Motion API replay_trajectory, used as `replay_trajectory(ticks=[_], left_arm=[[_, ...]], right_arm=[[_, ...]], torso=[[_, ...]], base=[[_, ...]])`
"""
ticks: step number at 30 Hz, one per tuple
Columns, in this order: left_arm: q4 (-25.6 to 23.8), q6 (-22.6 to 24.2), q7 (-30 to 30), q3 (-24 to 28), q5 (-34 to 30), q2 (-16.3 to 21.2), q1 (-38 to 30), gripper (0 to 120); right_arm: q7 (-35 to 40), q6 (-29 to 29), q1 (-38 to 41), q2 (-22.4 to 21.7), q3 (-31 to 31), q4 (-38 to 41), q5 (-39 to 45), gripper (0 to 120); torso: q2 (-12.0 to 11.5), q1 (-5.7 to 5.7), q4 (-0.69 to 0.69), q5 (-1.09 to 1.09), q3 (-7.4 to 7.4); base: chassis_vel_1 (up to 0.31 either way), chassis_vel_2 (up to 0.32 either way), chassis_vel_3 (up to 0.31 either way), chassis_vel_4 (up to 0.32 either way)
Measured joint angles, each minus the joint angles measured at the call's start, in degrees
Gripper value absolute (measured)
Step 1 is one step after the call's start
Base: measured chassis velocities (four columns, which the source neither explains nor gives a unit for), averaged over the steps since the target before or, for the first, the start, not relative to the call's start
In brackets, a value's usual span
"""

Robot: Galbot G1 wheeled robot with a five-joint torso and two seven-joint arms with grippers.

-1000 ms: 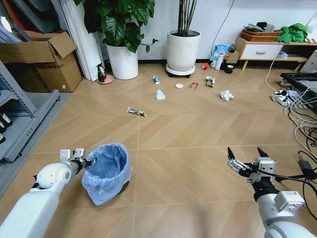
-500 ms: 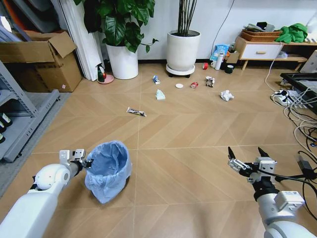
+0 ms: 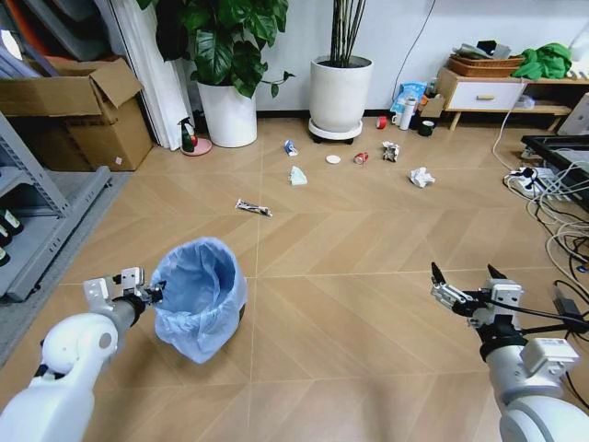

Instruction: Pick up the trash bin and place the garbage on the floor into it.

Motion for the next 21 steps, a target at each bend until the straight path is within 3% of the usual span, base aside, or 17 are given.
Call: replay_trajectory(ticks=[8,21], left_arm=[[-8.4,-2.8,-3.2,-0.2,7.1,-4.8,6.6,0],[-11.2,-4.1,-2.2,0.5,11.6,-5.0,9.0,0]], right_arm=[[0.2,-1.6,0.5,-0.9,0.3,0.4,-0.8,100],[-0.1,-1.1,0.0,0.5,-0.3,0.3,-1.7,100]], torso=[[0.0,0.0,0.0,0.01,-0.01],[0.0,0.0,0.0,-0.01,0.0]], base=[[0.0,0.0,0.0,0.0],[-0.003,0.003,0.006,-0.003]])
